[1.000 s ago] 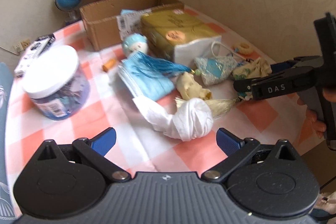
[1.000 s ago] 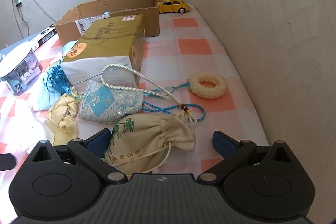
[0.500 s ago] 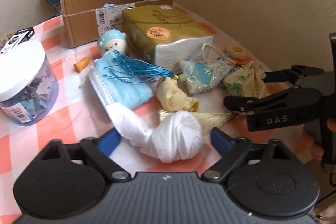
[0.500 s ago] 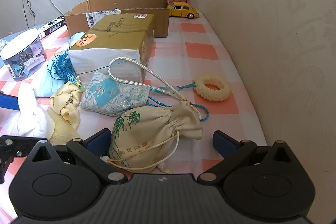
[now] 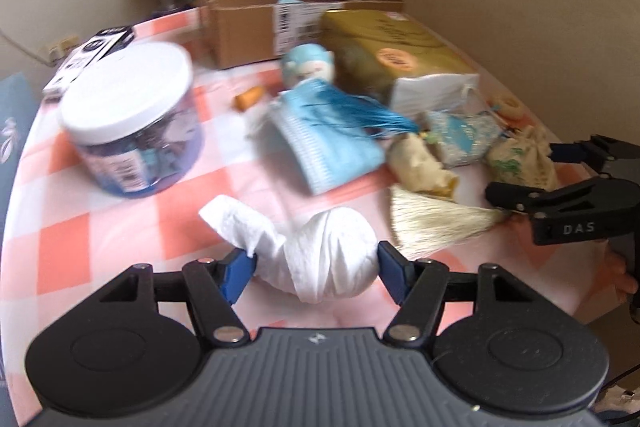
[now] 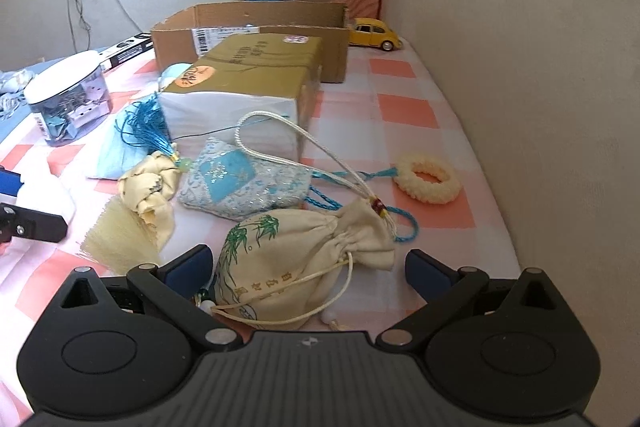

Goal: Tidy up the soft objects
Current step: 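Grasp the white cloth bundle with left tool while right tool grasps the beige drawstring pouch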

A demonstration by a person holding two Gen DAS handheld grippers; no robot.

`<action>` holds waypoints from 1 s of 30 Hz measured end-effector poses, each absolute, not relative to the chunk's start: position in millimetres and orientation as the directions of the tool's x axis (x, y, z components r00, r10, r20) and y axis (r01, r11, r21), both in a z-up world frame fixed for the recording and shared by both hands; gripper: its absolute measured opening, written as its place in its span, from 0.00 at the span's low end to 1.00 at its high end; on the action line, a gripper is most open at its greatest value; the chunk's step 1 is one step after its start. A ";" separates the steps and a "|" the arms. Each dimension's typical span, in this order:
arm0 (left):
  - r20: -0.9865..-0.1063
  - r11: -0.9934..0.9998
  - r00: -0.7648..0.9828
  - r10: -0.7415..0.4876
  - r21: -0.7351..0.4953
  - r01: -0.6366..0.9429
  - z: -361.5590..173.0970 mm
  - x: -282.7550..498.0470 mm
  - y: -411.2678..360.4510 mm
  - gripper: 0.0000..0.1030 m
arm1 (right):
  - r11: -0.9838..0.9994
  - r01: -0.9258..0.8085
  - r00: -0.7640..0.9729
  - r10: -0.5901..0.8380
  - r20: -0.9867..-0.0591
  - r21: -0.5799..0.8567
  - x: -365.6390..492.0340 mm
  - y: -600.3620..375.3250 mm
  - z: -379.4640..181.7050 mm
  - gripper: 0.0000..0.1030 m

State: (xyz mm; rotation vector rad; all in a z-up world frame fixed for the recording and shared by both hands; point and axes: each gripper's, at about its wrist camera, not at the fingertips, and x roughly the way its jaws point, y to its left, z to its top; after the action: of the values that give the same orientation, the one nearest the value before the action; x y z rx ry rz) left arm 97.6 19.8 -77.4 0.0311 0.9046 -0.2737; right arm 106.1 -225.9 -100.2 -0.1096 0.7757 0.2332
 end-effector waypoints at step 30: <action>-0.757 0.964 0.608 -0.240 -0.109 0.244 -80.1 97.5 29.9 0.63 | 0.952 -0.291 0.668 0.128 -0.733 -0.098 107.3 -200.8 -89.0 0.83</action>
State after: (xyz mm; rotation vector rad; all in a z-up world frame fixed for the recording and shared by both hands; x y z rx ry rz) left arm 97.5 29.9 -80.1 0.0053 0.8732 -0.2794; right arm 107.3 -200.8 -89.0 -0.2144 0.8070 0.2385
